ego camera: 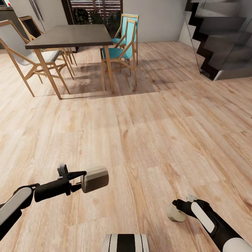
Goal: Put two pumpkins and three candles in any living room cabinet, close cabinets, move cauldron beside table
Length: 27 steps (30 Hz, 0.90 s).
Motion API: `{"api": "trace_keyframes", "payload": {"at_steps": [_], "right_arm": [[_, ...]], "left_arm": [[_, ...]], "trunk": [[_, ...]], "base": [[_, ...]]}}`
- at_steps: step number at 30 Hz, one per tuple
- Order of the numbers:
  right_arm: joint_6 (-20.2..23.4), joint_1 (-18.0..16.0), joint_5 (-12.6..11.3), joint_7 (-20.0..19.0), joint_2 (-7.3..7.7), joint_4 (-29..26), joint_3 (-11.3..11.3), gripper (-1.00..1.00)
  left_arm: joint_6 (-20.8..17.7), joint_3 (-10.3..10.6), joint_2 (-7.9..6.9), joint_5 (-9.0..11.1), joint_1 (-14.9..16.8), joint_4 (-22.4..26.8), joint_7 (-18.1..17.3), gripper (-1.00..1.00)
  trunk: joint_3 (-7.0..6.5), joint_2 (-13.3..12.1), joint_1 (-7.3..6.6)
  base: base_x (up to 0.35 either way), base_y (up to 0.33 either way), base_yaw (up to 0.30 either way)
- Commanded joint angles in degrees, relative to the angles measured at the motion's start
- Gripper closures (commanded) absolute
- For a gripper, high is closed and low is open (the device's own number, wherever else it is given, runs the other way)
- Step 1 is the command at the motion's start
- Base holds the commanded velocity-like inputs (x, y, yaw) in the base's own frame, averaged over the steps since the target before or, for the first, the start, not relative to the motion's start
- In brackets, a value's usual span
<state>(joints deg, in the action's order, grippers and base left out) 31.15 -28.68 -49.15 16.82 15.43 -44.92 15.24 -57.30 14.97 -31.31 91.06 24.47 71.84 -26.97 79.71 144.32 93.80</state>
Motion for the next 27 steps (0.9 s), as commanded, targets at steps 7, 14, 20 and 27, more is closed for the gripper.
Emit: {"api": "trace_keyframes", "payload": {"at_steps": [7,14,20,27], "right_arm": [[0.0,0.0,-0.6,0.5,0.04,-0.4,0.3,-1.0],[0.0,0.0,-0.6,0.5,-0.28,-0.5,0.3,-1.0],[0.0,0.0,-0.4,0.6,-0.89,-0.5,0.3,-1.0],[-0.5,0.0,0.4,0.6,-1.96,-0.2,0.3,-1.0]], "left_arm": [[0.0,0.3,-0.07,-0.3,0.0,0.0,-1.7,1.0],[0.0,0.3,-0.07,-0.3,0.0,0.0,-2.2,1.0],[0.0,0.4,-0.08,-0.3,-0.1,0.0,-4.9,1.0],[0.0,0.4,-0.14,-0.3,-0.1,0.0,-5.3,1.0]], "trunk": [[0.04,0.0,-0.01],[0.04,0.0,-0.01],[0.7,0.1,0.07],[1.37,0.1,0.14]], "base": [[0.0,0.0,0.0],[0.0,0.0,0.0],[0.0,0.0,0.0],[0.0,0.0,0.0]]}}
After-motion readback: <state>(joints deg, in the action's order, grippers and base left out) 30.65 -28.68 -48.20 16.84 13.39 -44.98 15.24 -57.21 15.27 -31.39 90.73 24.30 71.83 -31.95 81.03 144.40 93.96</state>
